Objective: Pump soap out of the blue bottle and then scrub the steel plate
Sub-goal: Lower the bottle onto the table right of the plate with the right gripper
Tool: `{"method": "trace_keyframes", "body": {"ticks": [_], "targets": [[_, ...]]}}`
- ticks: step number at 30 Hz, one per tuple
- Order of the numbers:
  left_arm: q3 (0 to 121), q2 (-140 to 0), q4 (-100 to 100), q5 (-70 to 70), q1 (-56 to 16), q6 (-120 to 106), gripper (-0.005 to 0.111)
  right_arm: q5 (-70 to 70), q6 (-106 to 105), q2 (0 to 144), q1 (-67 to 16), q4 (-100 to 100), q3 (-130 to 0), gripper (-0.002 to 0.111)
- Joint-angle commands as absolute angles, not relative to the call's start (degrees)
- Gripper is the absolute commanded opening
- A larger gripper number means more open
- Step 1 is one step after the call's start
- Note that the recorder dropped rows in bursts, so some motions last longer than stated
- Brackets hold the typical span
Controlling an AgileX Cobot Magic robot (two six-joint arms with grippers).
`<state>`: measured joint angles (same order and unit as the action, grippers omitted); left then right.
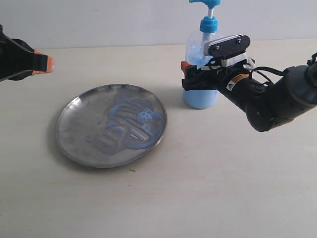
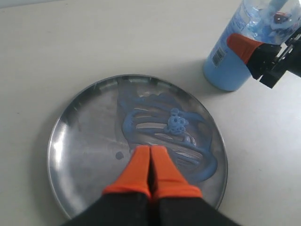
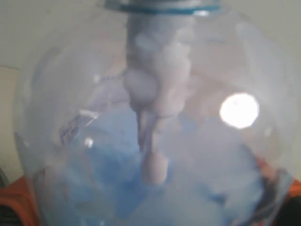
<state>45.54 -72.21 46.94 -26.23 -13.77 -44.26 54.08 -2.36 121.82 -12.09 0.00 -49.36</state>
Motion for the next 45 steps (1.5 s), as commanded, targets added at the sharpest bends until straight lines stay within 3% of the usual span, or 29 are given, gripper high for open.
{"method": "trace_keyframes", "body": {"ticks": [1,8,15,45], "targets": [[45.48,-71.69,47.08,-26.36,-13.60,-44.71,0.000,50.66,-4.83,122.92,-11.87,0.76,-49.07,0.041],[45.48,-71.69,47.08,-26.36,-13.60,-44.98,0.000,51.02,1.57,122.92,-11.87,2.70,-49.07,0.066],[45.48,-71.69,47.08,-26.36,-13.60,-44.98,0.000,52.32,1.57,122.92,-11.87,9.15,-49.07,0.075],[45.48,-71.69,47.08,-26.26,-13.60,-46.24,0.000,55.38,0.71,122.92,-11.87,5.05,-49.07,0.075]]}}
